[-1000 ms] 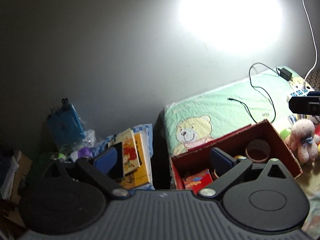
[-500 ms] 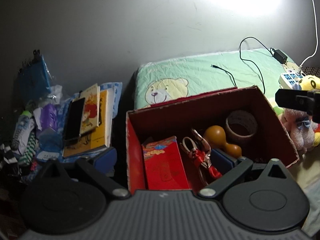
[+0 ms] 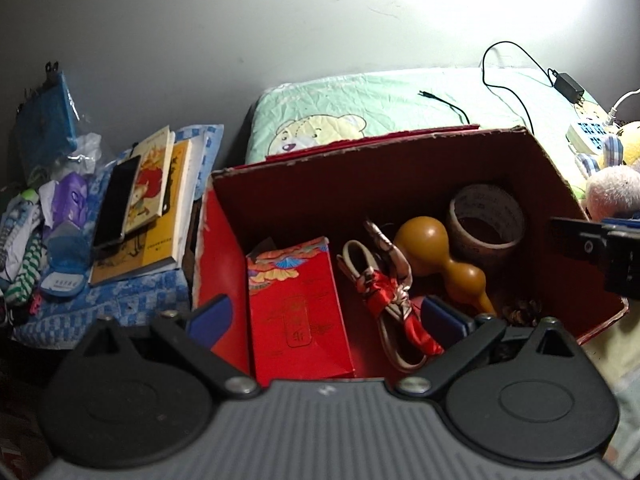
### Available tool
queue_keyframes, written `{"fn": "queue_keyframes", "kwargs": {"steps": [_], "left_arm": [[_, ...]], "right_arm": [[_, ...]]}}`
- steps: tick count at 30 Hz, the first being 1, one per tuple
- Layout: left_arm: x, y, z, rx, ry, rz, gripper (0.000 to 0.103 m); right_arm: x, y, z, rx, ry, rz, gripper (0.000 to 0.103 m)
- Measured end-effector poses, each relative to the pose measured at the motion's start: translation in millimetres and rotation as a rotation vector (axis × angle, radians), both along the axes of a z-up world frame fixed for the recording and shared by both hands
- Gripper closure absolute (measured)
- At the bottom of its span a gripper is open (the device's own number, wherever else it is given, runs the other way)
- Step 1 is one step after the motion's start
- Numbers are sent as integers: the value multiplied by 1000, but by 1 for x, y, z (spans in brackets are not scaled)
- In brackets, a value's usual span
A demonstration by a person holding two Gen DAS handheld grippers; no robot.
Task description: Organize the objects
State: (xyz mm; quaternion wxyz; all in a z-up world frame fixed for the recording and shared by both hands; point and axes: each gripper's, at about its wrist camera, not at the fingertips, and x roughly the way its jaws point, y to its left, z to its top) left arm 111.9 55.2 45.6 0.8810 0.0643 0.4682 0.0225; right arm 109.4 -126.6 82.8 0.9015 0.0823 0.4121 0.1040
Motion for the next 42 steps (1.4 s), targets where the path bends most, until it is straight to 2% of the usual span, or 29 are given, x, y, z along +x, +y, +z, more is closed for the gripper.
{"fn": "queue_keyframes", "kwargs": {"steps": [6,22,30,42], "left_arm": [[8,3,-13,-22,25,7,2],[10,9,-37,-59,77,6,2],[8,8,-41,-60,87,4,2],[6,5,-44,-50,90,8,2]], "right_arm": [[8,3,-13,5,36,-2,43],[5,14,-30,25,47,26,43],[4,15,-38,43,77,22,43],[1,10,-44,37,58,-3,45]]}}
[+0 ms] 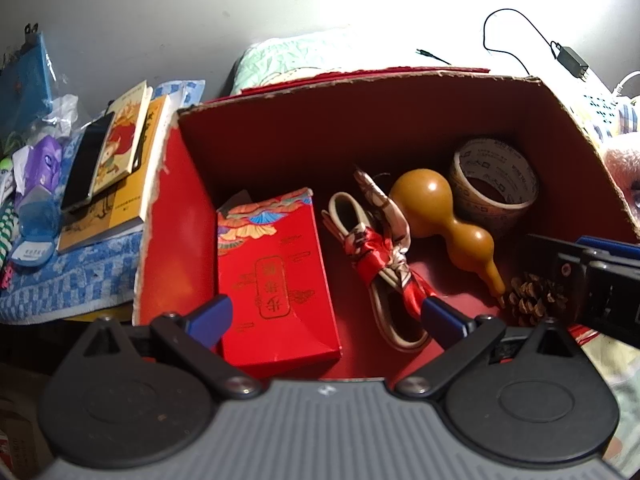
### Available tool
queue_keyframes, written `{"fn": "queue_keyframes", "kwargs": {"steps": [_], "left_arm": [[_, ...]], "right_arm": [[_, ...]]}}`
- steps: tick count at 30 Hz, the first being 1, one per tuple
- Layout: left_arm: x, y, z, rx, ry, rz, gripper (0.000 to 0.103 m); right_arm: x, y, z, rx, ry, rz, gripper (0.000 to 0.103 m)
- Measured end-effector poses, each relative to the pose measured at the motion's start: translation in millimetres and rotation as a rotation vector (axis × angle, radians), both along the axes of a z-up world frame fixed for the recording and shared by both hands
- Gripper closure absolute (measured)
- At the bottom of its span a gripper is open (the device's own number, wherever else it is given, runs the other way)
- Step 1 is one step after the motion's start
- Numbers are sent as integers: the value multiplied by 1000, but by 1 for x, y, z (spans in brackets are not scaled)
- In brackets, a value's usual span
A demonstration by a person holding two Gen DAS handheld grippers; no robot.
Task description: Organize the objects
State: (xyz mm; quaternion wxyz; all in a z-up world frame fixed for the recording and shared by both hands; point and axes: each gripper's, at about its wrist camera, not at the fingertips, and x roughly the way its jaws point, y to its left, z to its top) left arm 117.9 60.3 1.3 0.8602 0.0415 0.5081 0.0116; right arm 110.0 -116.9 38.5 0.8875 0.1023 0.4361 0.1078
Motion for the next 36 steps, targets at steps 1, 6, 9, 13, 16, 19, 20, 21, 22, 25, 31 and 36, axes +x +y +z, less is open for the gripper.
{"fn": "queue_keyframes", "kwargs": {"steps": [1,6,9,13,16,19,20,21,22,25,31,36], "left_arm": [[0,1,0,-2,-1,3,2],[2,4,-5,-10,10,24,2],[1,3,-6,-9,8,29,2],[1,1,-9,-7,11,32,2],[2,2,-10,-13,15,37,2],[2,2,-10,-11,13,34,2],[2,2,-11,-11,13,34,2],[2,2,-11,-11,12,34,2],[2,2,-11,-11,13,35,2],[2,1,-11,-10,10,35,2],[2,1,-11,-7,8,35,1],[2,0,-11,-8,7,33,1]], "right_arm": [[0,0,0,-6,-4,-2,46],[0,3,-2,-32,-21,5,45],[-2,3,-2,-45,-34,8,47],[-3,1,-3,-46,-43,6,48],[-4,2,-2,-49,-46,8,49],[-6,3,-3,-59,-54,9,49],[-6,4,-3,-64,-56,10,49],[-6,5,-3,-69,-56,11,49],[-7,5,-3,-72,-55,10,49],[-6,4,-3,-65,-51,1,49],[-7,6,-3,-73,-55,-1,49],[-7,8,-4,-81,-58,-4,49]]}}
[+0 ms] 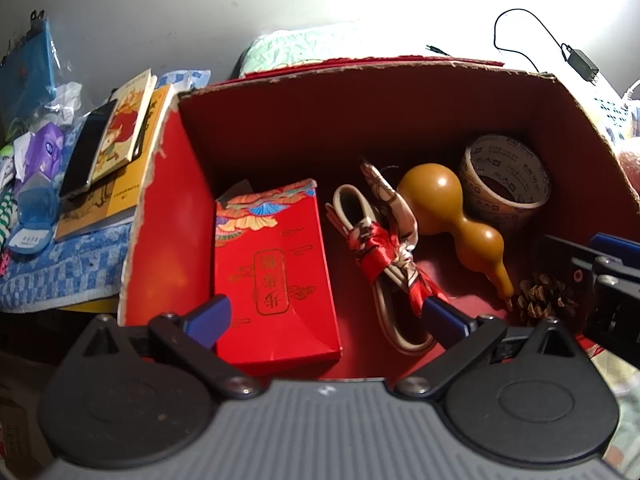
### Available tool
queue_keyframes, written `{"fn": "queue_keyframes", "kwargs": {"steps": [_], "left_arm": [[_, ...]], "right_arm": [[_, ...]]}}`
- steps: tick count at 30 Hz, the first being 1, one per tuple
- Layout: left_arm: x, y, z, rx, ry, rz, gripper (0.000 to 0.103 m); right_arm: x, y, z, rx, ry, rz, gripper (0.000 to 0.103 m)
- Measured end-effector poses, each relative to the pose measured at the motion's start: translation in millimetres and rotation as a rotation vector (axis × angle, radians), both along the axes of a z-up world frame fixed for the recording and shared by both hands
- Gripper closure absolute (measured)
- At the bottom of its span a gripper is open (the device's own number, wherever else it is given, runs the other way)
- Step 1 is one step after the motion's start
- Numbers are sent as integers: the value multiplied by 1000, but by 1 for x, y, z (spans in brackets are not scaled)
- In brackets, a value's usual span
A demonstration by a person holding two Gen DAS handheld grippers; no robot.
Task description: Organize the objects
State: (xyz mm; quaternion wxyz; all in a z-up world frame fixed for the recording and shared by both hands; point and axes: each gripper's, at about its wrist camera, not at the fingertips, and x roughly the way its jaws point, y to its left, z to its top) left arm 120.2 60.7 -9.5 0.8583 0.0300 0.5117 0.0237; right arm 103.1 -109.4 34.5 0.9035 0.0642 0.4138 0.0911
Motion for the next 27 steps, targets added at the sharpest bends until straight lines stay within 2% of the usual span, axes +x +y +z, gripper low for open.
{"fn": "queue_keyframes", "kwargs": {"steps": [7,11,19,27], "left_arm": [[2,-1,4,5,-12,-12,2],[4,-1,7,13,-23,-12,2],[4,6,10,26,-40,6,2],[5,8,4,24,-23,12,2]], "right_arm": [[10,-7,6,60,32,-24,48],[13,-4,11,51,7,-16,48],[16,-5,4,48,15,-13,49],[16,-5,3,33,1,-7,49]]}}
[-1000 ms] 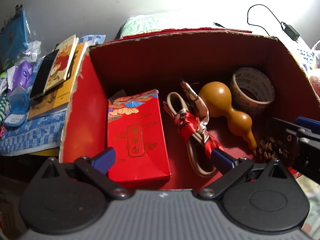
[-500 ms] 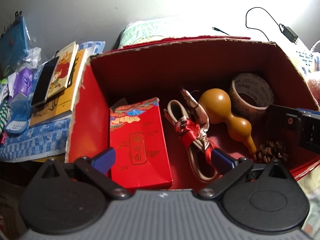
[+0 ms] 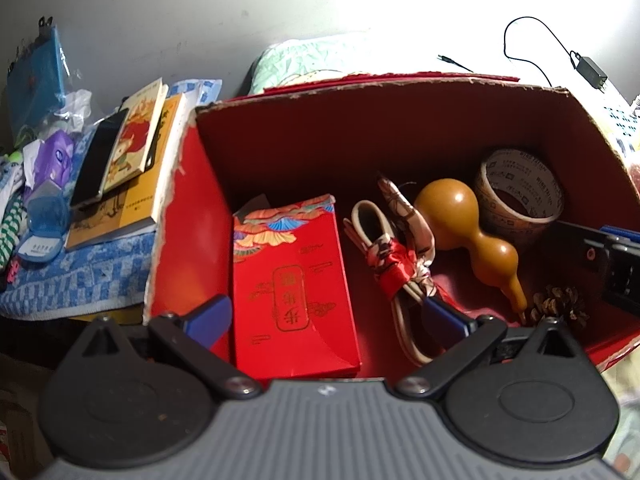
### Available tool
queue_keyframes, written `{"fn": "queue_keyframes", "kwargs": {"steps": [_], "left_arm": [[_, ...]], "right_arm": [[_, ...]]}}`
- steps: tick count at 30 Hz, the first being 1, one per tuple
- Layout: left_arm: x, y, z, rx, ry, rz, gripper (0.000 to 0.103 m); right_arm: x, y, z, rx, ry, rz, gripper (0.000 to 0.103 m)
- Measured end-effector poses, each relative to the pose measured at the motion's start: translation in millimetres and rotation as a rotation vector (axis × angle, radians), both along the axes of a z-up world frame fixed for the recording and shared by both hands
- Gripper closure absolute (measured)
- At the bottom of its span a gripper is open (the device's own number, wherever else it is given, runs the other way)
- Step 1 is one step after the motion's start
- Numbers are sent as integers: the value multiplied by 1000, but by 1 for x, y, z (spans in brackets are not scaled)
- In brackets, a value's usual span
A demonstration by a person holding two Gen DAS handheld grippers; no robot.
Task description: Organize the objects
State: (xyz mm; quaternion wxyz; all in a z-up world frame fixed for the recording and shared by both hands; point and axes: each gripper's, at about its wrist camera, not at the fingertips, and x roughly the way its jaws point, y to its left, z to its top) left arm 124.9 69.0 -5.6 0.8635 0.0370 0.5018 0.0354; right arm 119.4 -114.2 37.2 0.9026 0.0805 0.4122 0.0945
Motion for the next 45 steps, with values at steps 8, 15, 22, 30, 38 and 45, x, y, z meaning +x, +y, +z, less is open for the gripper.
{"fn": "queue_keyframes", "kwargs": {"steps": [8,15,22,30,38,45], "left_arm": [[-1,-3,-4,2,11,-9,2],[-2,-4,-4,11,14,-11,2],[-1,-6,-5,11,16,-13,2],[-1,-5,-5,10,9,-13,2],[-4,-6,-5,15,-9,-16,2],[-6,-7,-6,18,-28,-15,2]], "right_arm": [[-2,-1,-1,-7,-17,8,49],[-3,2,-2,-22,-30,18,48],[-4,2,-2,-27,-36,23,47],[-6,7,-4,-51,-51,35,44],[-9,8,-5,-56,-71,35,44],[-13,9,-7,-58,-106,31,43]]}}
